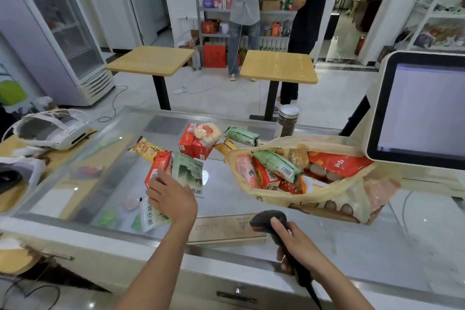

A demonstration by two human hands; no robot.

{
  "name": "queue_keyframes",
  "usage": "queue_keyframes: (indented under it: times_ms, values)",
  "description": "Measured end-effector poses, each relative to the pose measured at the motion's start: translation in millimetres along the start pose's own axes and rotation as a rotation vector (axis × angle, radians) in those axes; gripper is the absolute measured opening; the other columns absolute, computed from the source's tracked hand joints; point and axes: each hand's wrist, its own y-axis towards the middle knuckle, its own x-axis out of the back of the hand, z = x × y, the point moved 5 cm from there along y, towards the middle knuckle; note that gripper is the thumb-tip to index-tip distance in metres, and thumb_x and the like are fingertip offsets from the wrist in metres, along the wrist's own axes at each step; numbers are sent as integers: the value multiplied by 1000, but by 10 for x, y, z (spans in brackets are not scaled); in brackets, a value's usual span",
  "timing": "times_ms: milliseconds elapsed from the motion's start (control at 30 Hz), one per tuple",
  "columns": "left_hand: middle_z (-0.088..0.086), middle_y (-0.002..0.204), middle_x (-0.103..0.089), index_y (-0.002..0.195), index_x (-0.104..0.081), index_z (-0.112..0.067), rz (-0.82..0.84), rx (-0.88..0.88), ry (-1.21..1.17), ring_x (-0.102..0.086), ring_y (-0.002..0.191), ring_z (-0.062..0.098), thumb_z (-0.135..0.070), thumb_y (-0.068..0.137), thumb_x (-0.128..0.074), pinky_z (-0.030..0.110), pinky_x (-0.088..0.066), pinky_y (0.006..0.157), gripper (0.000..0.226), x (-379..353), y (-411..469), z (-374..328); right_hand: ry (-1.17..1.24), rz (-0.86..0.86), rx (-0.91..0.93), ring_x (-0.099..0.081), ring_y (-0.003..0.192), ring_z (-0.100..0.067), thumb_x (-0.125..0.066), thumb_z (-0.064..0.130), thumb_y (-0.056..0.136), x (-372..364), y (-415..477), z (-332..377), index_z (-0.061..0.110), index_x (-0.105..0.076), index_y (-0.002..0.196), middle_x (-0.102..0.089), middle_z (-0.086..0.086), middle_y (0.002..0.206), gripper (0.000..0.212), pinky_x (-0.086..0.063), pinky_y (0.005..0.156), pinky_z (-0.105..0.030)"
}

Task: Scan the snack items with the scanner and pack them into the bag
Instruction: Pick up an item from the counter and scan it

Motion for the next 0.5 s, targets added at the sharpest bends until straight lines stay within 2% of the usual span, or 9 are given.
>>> queue_keyframes:
  times_ms: [67, 200, 300, 400, 467, 500]
  values:
    - [25, 128, -37, 133, -34, -5, 36, 1, -38, -40, 112, 41, -9, 74, -75, 48, -32, 96, 73, 16, 17, 0, 24, 2, 0, -54, 45, -20, -48, 61, 89, 3, 9, -15, 17, -46, 108, -61, -7, 58, 48, -45, 48, -27]
    - [21, 128, -36, 136, -34, -11, 72, 11, -221, -49, 108, 39, 5, 78, -64, 48, -46, 86, 67, 86, 42, -27, 21, -2, 7, -52, 43, -19, -47, 62, 89, 3, 21, -28, 15, -47, 106, -59, -5, 55, 50, -43, 48, -28]
    - [14, 121, -49, 136, -41, -13, 23, -47, -376, -52, 107, 33, 8, 79, -62, 46, -48, 88, 64, 139, 13, -92, 22, 8, 4, -50, 42, -18, -44, 61, 90, 7, 33, -38, 7, -48, 107, -57, -4, 54, 57, -41, 47, -26]
    - [2, 91, -60, 126, -53, -10, -65, -386, -461, -54, 91, 23, 13, 73, -64, 50, -48, 86, 59, 217, -239, -246, 41, 31, -15, -48, 43, -18, -42, 63, 89, 25, 49, -54, -3, -54, 110, -54, -3, 54, 70, -40, 46, -25]
    - [2, 88, -59, 121, -56, -7, 4, -692, -479, -51, 87, 17, 16, 70, -66, 46, -50, 80, 57, 159, -603, -316, 91, 47, -31, -48, 43, -18, -44, 63, 89, 40, 39, -60, -2, -55, 105, -53, -5, 55, 69, -40, 46, -25]
    - [3, 93, -59, 122, -54, -8, 84, -838, -472, -52, 90, 15, 10, 71, -69, 44, -52, 79, 56, 105, -817, -329, 126, 57, -40, -49, 43, -19, -44, 62, 89, 50, 29, -61, -1, -55, 102, -53, -6, 56, 66, -40, 45, -26]
